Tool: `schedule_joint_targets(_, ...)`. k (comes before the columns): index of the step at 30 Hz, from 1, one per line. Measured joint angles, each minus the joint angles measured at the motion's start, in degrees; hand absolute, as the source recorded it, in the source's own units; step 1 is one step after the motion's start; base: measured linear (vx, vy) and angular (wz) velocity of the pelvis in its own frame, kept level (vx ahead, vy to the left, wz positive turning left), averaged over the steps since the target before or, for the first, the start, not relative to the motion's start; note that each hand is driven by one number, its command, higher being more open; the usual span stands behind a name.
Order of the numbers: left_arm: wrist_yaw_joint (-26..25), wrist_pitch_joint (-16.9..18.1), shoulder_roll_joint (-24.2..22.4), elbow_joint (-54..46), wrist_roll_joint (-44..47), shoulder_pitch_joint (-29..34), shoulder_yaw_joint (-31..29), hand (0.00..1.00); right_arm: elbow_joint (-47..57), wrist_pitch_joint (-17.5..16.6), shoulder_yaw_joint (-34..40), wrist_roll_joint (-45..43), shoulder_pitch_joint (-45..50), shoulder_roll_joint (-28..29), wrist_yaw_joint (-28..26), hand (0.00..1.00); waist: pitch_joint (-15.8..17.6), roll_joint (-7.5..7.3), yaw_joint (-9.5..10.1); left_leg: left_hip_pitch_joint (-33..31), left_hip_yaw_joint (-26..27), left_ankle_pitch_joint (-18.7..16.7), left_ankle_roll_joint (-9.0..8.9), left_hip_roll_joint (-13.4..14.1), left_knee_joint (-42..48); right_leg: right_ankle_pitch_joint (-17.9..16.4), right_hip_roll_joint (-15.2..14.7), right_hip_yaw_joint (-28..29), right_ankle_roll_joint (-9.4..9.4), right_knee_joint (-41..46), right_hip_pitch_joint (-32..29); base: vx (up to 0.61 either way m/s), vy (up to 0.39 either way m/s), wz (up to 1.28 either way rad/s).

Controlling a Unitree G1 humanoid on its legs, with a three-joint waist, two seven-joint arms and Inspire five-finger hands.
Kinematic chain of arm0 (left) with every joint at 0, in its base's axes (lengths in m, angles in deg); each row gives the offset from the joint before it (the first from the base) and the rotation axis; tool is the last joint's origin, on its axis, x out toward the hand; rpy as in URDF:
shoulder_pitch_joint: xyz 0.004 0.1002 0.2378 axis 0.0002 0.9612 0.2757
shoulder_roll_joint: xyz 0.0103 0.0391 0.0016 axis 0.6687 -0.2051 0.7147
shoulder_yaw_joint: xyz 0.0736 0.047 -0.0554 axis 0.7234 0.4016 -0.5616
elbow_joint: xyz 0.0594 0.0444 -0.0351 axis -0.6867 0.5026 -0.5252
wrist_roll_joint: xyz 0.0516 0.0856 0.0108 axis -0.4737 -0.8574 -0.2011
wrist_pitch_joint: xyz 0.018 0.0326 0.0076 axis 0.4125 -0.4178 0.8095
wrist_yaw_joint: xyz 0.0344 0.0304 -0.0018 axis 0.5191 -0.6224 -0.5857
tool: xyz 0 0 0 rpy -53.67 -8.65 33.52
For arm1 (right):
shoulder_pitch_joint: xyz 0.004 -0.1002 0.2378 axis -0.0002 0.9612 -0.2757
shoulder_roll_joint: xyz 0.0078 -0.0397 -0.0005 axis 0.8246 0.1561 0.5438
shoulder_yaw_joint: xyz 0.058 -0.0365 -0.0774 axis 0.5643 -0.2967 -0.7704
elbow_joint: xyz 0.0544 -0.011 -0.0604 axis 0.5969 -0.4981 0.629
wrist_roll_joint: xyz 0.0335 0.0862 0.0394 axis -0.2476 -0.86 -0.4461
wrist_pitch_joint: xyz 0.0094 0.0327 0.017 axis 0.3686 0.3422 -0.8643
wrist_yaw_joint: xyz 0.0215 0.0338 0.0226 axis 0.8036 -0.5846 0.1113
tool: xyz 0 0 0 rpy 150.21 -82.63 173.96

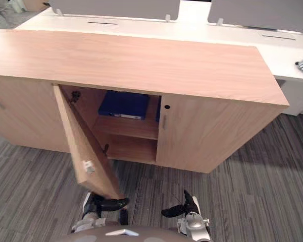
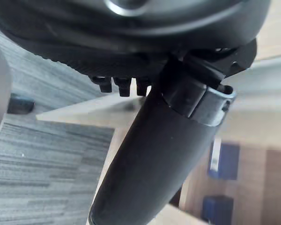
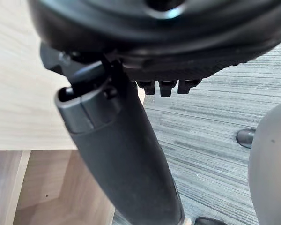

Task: Walk over to the cabinet, pick up the folder, carry it to the office cabinet, place the folder inside the office cabinet, then close the office cabinet door

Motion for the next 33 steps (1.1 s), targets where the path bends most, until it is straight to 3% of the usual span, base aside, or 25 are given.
schedule_joint_targets(11,-0.2,-0.1,5.3,4.8,-2.1,-15.1,2.1,1.0,0.3,0.0,0.3,0.0,-1.0,-1.2,0.7,1.0,-1.2,2.42,-4.96,0.8,8.7,-1.0,-0.43,3.0,0.0,2.9,2.5,7.0,-1.08,-0.8,-3.7,0.0,-0.007,-0.42)
schedule_joint_targets(15,-0.3,-0.1,6.0,5.1,-2.7,-17.3,2.1,1.0,0.0,0.0,0.4,-0.2,-1.1,-1.8,0.7,1.0,-1.4,2.82,-5.22,0.3,9.3,-1.0,-0.44,2.9,-0.1,3.6,2.4,7.6,-0.97,-1.2,-4.6,-0.09,0.024,-0.14)
schedule_joint_targets(26,-1.0,0.0,6.0,8.8,-4.3,-18.3,1.7,1.0,-4.1,0.2,2.6,-0.3,-2.9,-1.5,0.8,1.0,-1.9,2.0,-5.26,-1.4,7.1,-0.9,-0.36,2.2,-0.1,3.7,1.6,4.6,-0.75,-3.0,-4.2,0.01,0.003,0.11)
schedule_joint_targets(33,2.1,0.1,5.9,12.2,-4.3,-17.4,1.5,1.0,-5.3,0.4,2.6,-0.7,-3.7,-1.6,1.1,1.0,-1.8,1.91,-5.22,-1.8,5.6,-0.9,-0.36,2.2,-0.1,3.7,1.7,2.5,-0.73,-3.4,-3.6,0.02,-0.011,0.09)
